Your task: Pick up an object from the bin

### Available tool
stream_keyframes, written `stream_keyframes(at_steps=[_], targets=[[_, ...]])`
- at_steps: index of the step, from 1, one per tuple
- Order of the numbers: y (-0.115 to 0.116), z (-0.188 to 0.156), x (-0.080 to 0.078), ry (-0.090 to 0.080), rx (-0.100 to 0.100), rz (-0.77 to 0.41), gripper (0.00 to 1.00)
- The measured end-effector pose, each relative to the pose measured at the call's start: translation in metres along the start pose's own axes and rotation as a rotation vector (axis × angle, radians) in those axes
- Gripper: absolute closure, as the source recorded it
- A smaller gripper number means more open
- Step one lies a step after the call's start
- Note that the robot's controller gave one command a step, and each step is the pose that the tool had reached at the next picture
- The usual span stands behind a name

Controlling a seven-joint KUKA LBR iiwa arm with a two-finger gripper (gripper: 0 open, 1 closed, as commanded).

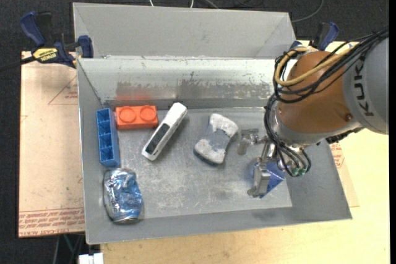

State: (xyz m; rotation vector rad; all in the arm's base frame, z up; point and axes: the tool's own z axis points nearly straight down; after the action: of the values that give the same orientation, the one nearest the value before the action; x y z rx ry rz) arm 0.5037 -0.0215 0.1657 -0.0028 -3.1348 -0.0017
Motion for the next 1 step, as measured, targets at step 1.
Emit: stream_keyframes(at_steps=[1], targets=[[0.0000,-0.0031,-0.0018,-0.007,0.000,-0.002,0.00]])
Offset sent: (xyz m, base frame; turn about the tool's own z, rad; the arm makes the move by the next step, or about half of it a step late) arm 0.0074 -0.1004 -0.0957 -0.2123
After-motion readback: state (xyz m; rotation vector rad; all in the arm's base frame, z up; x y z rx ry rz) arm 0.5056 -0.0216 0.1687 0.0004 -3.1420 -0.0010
